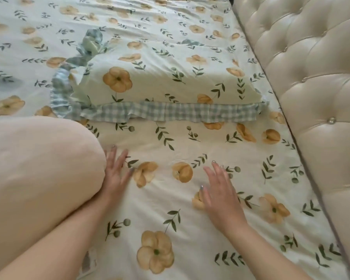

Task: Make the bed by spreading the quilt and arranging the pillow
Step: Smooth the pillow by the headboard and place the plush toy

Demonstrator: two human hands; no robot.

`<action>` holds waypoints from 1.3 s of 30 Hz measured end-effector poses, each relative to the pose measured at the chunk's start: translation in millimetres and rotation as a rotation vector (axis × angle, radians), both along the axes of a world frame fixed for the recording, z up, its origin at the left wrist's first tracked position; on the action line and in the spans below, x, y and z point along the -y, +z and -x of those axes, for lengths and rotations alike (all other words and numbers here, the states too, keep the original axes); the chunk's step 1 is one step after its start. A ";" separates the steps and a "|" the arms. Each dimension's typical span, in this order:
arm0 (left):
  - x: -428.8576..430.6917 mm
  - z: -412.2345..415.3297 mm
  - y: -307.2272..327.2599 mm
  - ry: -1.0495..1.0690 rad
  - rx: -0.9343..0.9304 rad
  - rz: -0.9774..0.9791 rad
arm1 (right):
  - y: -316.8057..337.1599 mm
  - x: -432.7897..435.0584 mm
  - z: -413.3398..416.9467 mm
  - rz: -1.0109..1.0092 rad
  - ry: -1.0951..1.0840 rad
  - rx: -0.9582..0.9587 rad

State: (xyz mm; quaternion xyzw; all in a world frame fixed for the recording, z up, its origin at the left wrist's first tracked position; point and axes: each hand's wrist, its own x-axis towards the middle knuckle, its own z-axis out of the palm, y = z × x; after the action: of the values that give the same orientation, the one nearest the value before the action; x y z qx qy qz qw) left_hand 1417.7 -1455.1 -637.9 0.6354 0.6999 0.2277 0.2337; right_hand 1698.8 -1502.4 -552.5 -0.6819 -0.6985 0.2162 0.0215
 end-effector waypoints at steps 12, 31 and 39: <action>-31.3 21.6 -31.4 -0.081 0.070 -0.229 | 4.5 -198.3 189.8 0.301 -0.352 -0.921; -33.8 31.2 -37.7 -0.155 -0.010 -0.203 | -10.3 -266.7 222.0 0.149 -0.968 -0.965; -31.3 26.6 -32.5 -0.093 0.085 -0.190 | -7.9 -213.0 129.6 0.032 -0.975 -0.748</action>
State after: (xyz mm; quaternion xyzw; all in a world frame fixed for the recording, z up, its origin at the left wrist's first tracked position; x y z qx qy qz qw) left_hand 1391.1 -1423.8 -670.4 0.6762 0.6343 0.3089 0.2122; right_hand 1569.2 -1289.4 -560.5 -0.8008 -0.2481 0.4168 0.3513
